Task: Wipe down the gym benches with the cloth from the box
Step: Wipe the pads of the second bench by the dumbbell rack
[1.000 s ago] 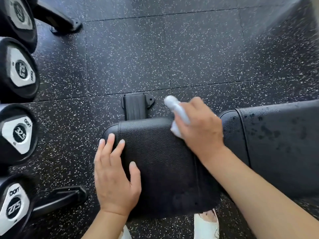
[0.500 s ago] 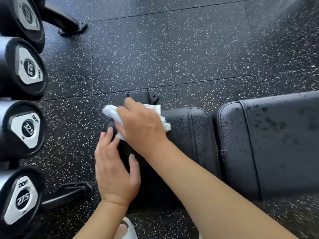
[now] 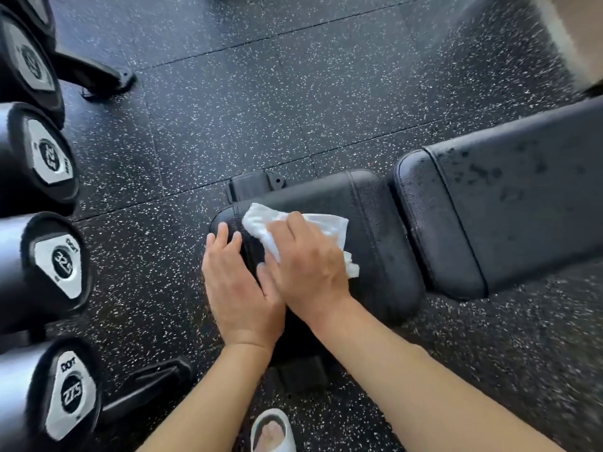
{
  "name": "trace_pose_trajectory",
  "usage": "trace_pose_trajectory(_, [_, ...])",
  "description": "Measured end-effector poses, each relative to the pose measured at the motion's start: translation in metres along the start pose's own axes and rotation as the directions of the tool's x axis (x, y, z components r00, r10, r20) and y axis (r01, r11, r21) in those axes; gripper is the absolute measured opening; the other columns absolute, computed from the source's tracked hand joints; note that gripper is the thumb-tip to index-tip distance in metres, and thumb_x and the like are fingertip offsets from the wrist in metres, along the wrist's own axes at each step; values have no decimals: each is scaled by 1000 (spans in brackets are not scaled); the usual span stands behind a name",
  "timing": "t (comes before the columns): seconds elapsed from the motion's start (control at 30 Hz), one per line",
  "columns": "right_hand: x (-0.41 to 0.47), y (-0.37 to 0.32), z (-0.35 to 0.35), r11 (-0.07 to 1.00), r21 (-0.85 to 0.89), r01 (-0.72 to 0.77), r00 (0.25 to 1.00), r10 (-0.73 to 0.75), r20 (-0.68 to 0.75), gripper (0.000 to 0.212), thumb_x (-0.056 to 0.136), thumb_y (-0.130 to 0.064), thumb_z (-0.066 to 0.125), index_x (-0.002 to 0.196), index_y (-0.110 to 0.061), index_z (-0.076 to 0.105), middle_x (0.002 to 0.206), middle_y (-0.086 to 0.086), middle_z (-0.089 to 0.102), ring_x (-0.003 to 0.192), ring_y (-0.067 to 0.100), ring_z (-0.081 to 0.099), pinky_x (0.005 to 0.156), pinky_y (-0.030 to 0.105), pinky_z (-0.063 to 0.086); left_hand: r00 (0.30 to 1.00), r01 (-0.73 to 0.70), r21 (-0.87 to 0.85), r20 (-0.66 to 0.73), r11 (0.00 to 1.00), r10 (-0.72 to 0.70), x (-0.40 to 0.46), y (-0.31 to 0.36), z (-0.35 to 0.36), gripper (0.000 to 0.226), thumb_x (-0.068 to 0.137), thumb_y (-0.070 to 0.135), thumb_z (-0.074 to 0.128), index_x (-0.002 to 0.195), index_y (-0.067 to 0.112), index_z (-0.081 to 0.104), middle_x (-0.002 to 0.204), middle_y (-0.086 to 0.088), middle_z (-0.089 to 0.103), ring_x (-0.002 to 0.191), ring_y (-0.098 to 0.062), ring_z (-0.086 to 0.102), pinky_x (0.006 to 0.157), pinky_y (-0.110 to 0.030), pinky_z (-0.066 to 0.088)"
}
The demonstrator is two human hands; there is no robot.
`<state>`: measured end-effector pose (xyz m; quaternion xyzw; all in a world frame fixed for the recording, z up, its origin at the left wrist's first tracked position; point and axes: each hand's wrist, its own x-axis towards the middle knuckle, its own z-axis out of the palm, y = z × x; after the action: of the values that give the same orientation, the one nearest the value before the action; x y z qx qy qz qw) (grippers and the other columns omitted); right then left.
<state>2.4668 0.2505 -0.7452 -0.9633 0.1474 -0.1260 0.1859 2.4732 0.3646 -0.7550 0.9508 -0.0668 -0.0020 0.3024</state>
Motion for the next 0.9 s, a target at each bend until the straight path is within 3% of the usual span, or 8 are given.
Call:
trace_pose_trajectory(0.13, [-39, 7, -17, 996, 69, 51, 997, -55, 48, 19, 90, -29, 64, 102, -14, 68, 93, 4, 56, 76, 25, 55, 59, 40, 47, 1000, 1, -42, 11, 999, -1, 0, 1, -3, 56, 88, 11, 51, 141, -8, 51, 162, -22, 40, 154, -43, 28, 129, -46, 17])
trace_pose_trajectory(0.2, [-63, 38, -36, 986, 22, 163, 982, -164, 88, 25, 89, -25, 64, 112, -16, 70, 97, 2, 58, 79, 23, 56, 64, 38, 51, 1000, 14, -5, 23, 1000, -14, 0, 4, -3, 56, 92, 16, 49, 144, -6, 49, 164, -19, 37, 156, -40, 24, 130, -44, 15])
trace_pose_trajectory(0.27, [-80, 75, -54, 982, -49, 184, 982, -182, 45, 26, 91, -22, 65, 116, -18, 73, 96, 1, 61, 78, 23, 59, 65, 37, 53, 999, 25, 48, 28, 999, -27, -1, 6, -2, 58, 95, 22, 49, 147, -4, 46, 167, -16, 33, 158, -36, 21, 131, -44, 15])
trace_pose_trajectory(0.43, [-31, 100, -50, 991, -135, 17, 996, -28, -80, 19, 91, -26, 66, 104, -14, 72, 98, 6, 63, 77, 27, 62, 52, 37, 50, 1000, 13, 130, 7, 991, -14, -2, 6, 2, 63, 95, 30, 48, 148, -3, 44, 167, -16, 33, 157, -37, 22, 129, -49, 21])
trace_pose_trajectory(0.53, [46, 80, -23, 986, -137, -90, 990, 74, -123, 19, 94, -29, 63, 101, -11, 68, 104, 9, 62, 84, 31, 62, 57, 37, 39, 1000, 7, 166, 13, 986, -9, -3, 6, 6, 63, 94, 30, 47, 148, -4, 43, 167, -16, 32, 157, -37, 21, 128, -48, 20])
trace_pose_trajectory(0.63, [82, 68, -16, 977, -151, -150, 988, 140, -71, 19, 99, -32, 56, 103, -15, 64, 105, 6, 57, 90, 28, 59, 61, 37, 36, 1000, 5, 193, 9, 981, -7, -2, 4, 7, 64, 94, 31, 46, 148, -3, 43, 167, -15, 31, 157, -37, 21, 127, -47, 19])
trace_pose_trajectory(0.77, [4, 72, -41, 996, -74, -43, 999, 41, -22, 19, 92, -28, 64, 105, -15, 69, 102, 6, 60, 83, 27, 59, 59, 38, 42, 1000, 25, 204, 9, 979, -27, -3, 8, 6, 65, 93, 32, 45, 148, -2, 42, 168, -14, 30, 157, -36, 20, 125, -52, 23])
trace_pose_trajectory(0.9, [-102, 90, -65, 998, -9, 65, 997, -64, 36, 35, 82, -25, 70, 117, -23, 74, 92, -3, 60, 76, 19, 55, 59, 31, 46, 1000, 17, 218, -11, 976, -15, -3, 5, 8, 64, 93, 32, 45, 147, -2, 42, 167, -15, 31, 156, -37, 21, 126, -51, 23])
